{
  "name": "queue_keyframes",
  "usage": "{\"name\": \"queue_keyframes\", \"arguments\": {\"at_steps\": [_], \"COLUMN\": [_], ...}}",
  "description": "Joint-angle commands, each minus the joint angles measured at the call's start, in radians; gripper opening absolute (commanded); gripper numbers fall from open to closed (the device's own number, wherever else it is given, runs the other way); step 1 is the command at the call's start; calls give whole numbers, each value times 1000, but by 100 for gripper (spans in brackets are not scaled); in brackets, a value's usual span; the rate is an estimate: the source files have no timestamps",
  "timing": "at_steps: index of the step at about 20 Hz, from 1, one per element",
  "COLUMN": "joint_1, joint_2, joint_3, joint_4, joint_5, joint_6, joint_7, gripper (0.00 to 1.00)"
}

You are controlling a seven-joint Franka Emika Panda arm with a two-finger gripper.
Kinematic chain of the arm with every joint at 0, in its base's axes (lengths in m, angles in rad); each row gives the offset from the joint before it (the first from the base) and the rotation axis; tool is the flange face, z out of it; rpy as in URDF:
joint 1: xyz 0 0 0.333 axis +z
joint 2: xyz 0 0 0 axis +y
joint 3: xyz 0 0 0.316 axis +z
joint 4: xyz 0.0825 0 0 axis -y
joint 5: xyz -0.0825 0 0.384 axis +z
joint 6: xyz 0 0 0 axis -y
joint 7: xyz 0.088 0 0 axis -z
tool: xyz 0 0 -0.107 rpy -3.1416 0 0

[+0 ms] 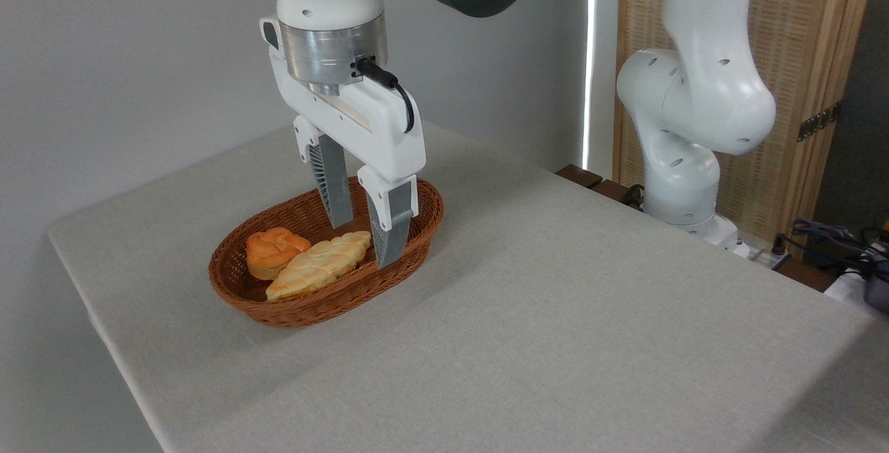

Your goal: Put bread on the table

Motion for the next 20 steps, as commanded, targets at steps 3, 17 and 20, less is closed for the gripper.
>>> {"name": "queue_keyframes", "arguments": {"at_steps": [3, 17, 20], "joint_1": [-11, -46, -53], "joint_2": [10, 23, 27], "joint_3": [-36, -113, -122], "joint_4": [1, -39, -44], "joint_5": [-18, -108, -117], "joint_6": [-29, 121, 152], "joint_7": [6, 7, 7], "gripper": [100, 100, 100]}}
